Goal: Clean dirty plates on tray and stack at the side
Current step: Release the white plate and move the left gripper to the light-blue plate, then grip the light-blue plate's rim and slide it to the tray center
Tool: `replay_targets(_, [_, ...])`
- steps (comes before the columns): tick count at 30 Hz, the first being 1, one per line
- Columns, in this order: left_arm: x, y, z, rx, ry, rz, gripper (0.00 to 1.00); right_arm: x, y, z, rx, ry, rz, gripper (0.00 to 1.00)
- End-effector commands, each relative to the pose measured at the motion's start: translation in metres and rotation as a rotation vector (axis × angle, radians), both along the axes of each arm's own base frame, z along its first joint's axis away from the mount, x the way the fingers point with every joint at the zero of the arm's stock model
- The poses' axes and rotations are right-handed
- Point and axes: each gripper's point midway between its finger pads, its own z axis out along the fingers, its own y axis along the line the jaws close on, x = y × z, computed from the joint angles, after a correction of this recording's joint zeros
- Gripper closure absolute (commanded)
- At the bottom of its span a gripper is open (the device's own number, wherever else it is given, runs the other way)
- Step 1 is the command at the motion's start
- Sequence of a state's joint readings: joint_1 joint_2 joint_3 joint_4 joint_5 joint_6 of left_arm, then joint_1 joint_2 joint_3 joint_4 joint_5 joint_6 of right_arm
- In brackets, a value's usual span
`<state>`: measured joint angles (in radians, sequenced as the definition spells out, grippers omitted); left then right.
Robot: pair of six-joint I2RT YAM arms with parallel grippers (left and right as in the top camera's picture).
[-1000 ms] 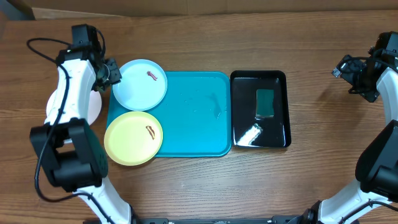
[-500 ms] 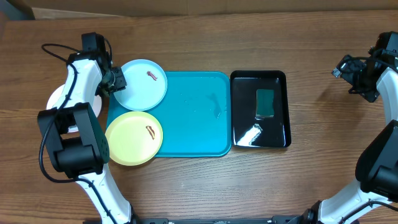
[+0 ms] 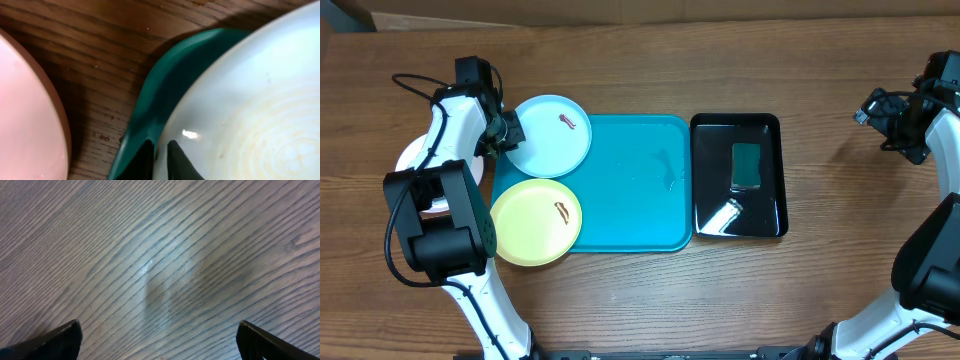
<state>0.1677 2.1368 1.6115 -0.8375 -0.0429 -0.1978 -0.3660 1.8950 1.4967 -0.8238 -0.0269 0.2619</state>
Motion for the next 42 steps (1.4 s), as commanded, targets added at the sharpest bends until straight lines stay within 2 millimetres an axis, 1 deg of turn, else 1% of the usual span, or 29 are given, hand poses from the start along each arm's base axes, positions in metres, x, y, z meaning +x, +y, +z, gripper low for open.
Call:
replay_targets(1, [-0.004, 0.002, -0.006, 0.008, 0.022, -0.015, 0.94, 0.003, -0.001, 0.013, -0.012, -0.034, 0.001, 0.0])
replay_targets(2, [-0.005, 0.001, -0.006, 0.004, 0.025, -0.016, 0.96, 0.003, -0.001, 0.013, -0.012, -0.034, 0.001, 0.0])
replay_targets(6, [-0.009, -0.011, -0.008, -0.062, 0.037, -0.028, 0.96, 0.003, -0.001, 0.013, -0.012, -0.034, 0.001, 0.0])
replay_targets(12, [-0.015, -0.038, -0.007, -0.179, 0.059, -0.061, 0.96, 0.003, -0.001, 0.013, -0.012, -0.034, 0.001, 0.0])
replay_targets(15, [-0.016, -0.059, -0.004, -0.226, 0.064, -0.126, 0.96, 0.003, -0.001, 0.013, -0.012, -0.034, 0.001, 0.0])
replay_targets(19, [-0.018, -0.084, 0.001, -0.237, 0.077, -0.203, 0.96, 0.003, -0.001, 0.013, -0.012, -0.034, 0.001, 0.0])
replay_targets(21, [-0.021, -0.102, 0.003, -0.238, 0.086, -0.263, 0.96, 0.003, -0.001, 0.013, -0.012, -0.034, 0.001, 0.0])
replay_targets(22, [-0.021, -0.107, 0.003, -0.234, 0.088, -0.28, 0.96, 0.003, -0.001, 0.013, -0.012, -0.034, 0.001, 0.0])
replay_targets(24, [-0.022, -0.125, 0.003, -0.229, 0.092, -0.338, 0.96, 0.003, -0.001, 0.013, -0.012, -0.034, 0.001, 0.0])
replay_targets(32, [-0.031, -0.169, 0.001, -0.176, 0.118, -0.454, 0.96, 0.003, -0.001, 0.013, -0.012, -0.034, 0.001, 0.0])
replay_targets(34, [-0.035, -0.177, 0.001, -0.165, 0.127, -0.475, 0.96, 0.003, -0.001, 0.013, -0.012, -0.034, 0.001, 0.0])
replay_targets(36, [-0.037, -0.179, 0.0, -0.12, 0.136, -0.493, 0.96, 0.003, -0.001, 0.013, -0.012, -0.034, 0.001, 0.0])
replay_targets(40, [-0.036, -0.172, -0.001, -0.049, 0.144, -0.494, 0.96, 0.003, -0.001, 0.013, -0.012, -0.034, 0.001, 0.0])
replay_targets(41, [-0.037, -0.171, -0.001, -0.047, 0.148, -0.494, 0.93, 0.003, -0.001, 0.013, -0.012, -0.034, 0.001, 0.0])
replay_targets(42, [-0.039, -0.171, -0.001, -0.048, 0.155, -0.493, 0.79, 0.003, -0.001, 0.013, -0.012, -0.034, 0.001, 0.0])
